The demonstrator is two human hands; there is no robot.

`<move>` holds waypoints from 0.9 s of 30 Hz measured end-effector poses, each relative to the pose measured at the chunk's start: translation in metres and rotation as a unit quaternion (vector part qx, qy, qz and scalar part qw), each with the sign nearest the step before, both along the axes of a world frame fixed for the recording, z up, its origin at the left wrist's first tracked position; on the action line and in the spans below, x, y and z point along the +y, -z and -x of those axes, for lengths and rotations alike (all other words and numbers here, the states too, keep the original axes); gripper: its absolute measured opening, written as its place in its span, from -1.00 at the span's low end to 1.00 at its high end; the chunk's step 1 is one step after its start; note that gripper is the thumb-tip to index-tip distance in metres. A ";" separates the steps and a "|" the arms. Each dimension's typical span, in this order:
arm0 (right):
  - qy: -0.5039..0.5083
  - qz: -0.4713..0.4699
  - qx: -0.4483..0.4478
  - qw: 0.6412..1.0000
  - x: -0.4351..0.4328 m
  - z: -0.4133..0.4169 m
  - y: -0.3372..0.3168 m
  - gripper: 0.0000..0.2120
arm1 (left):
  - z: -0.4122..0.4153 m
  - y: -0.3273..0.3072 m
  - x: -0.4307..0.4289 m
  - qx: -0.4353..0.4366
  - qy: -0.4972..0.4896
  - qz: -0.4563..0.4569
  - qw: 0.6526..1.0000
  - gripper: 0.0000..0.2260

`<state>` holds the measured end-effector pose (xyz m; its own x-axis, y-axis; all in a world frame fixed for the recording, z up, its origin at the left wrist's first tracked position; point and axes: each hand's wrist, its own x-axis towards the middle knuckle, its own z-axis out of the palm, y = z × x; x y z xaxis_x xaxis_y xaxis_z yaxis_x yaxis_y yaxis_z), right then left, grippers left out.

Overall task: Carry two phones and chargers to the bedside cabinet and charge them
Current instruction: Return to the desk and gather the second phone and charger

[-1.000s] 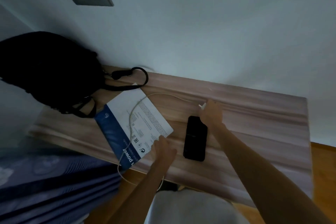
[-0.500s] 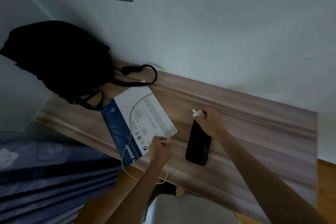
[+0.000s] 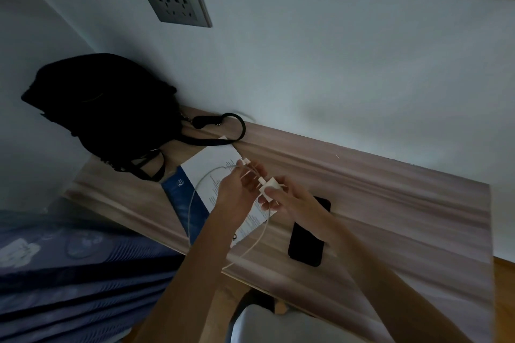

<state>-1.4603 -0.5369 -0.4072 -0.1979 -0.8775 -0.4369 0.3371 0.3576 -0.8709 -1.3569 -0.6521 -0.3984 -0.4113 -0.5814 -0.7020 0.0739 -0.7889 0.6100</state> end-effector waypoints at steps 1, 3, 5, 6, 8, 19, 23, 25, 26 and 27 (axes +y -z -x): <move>0.000 0.006 0.009 1.000 -0.002 0.001 -0.004 -0.80 | -0.001 -0.002 0.000 0.018 0.026 -0.024 0.999 -0.55; 0.002 0.011 0.033 0.999 -0.006 0.002 -0.011 -0.79 | 0.000 -0.004 0.007 0.039 0.075 -0.042 0.996 -0.39; 0.017 0.017 0.038 0.999 -0.009 0.003 -0.019 -0.76 | -0.001 -0.002 0.019 0.057 0.114 -0.035 0.991 -0.29; 0.027 0.022 0.038 0.999 -0.009 0.005 -0.023 -0.75 | -0.004 -0.001 0.026 0.061 0.135 -0.021 0.989 -0.25; 0.052 0.041 0.054 0.996 -0.012 0.010 -0.030 -0.77 | -0.008 0.002 0.038 0.013 0.218 0.059 0.974 -0.26; 0.049 0.087 0.242 0.965 -0.028 0.017 -0.059 -0.79 | -0.016 -0.025 0.013 -0.007 0.101 0.206 0.973 -0.71; 0.021 0.073 0.255 0.964 -0.017 0.008 -0.052 -0.74 | -0.009 -0.043 -0.020 0.137 -0.045 0.030 0.989 -0.65; 0.007 0.051 0.248 0.967 -0.011 0.005 -0.046 -0.73 | -0.009 -0.051 -0.030 0.204 -0.100 -0.020 0.974 -0.67; 0.005 0.039 0.244 0.969 -0.008 0.004 -0.043 -0.72 | -0.009 -0.054 -0.033 0.227 -0.124 -0.036 0.965 -0.67; 0.005 0.030 0.244 0.969 -0.004 0.003 -0.038 -0.73 | -0.010 -0.057 -0.035 0.245 -0.147 -0.049 0.957 -0.67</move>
